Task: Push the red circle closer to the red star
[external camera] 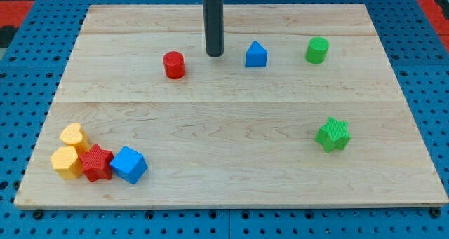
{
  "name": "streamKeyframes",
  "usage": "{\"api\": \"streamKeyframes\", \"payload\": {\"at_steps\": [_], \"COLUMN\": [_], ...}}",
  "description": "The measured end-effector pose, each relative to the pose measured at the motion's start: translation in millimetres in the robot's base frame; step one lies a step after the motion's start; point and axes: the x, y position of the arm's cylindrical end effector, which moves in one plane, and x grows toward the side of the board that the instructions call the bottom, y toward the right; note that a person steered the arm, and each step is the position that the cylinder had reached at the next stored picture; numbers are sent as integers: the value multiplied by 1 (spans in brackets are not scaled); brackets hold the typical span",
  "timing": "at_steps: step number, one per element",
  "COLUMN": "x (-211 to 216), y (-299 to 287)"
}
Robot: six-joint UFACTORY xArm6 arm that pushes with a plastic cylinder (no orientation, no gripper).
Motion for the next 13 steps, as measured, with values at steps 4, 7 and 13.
{"api": "streamKeyframes", "payload": {"at_steps": [4,7,13], "x": [89,38,143], "y": [-75,-79,-156]}}
